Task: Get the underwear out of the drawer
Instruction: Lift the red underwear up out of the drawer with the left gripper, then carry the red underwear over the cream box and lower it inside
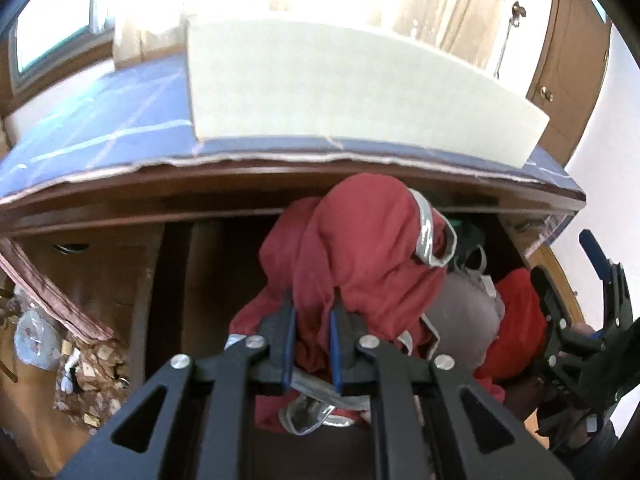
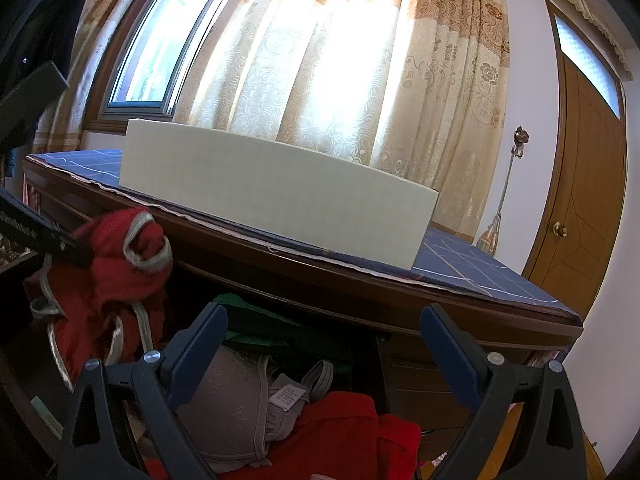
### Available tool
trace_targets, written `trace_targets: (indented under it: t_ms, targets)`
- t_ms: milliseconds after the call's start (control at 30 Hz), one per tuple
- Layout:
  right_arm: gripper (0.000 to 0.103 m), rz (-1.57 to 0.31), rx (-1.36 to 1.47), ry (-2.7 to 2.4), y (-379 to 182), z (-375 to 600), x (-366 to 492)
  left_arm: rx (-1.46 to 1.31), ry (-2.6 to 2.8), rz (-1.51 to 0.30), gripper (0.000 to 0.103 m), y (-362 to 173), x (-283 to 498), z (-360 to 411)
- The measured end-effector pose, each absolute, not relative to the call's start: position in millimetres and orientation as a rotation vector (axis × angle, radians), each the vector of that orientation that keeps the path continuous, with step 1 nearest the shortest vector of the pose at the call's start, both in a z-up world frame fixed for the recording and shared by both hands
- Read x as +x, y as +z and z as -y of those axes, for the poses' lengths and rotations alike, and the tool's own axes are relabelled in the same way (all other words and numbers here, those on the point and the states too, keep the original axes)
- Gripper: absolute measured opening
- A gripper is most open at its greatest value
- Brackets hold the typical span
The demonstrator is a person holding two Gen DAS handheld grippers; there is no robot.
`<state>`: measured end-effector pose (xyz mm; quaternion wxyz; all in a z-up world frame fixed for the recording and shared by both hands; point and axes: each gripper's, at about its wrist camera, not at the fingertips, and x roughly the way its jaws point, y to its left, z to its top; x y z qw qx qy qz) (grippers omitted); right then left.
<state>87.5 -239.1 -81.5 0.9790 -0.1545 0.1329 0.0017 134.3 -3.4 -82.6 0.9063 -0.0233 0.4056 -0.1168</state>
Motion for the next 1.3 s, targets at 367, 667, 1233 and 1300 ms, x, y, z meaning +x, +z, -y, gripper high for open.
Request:
trace_targets:
  t_ms: [367,667,1233,1300]
  targets:
    - [0.099,-0.266,-0.31,0.004,-81.6,238.9,87.2,0.06,-0.193,-0.684,0.011,-54.5,126.2,17.9]
    - [0.099,-0.264,-0.311,0.003,-81.2,238.9,86.7,0.057,-0.183,-0.653,0.011,-49.6,123.5,18.0]
    - [0.099,-0.258,-0.312,0.002,-80.7,238.7,84.8,0.056,-0.131,-0.475,0.011,-4.2,104.2,13.1]
    - [0.099,-0.257,-0.314,0.001,-80.7,238.5,84.6,0.071,-0.129,-0.434,0.011,13.8,102.9,13.5]
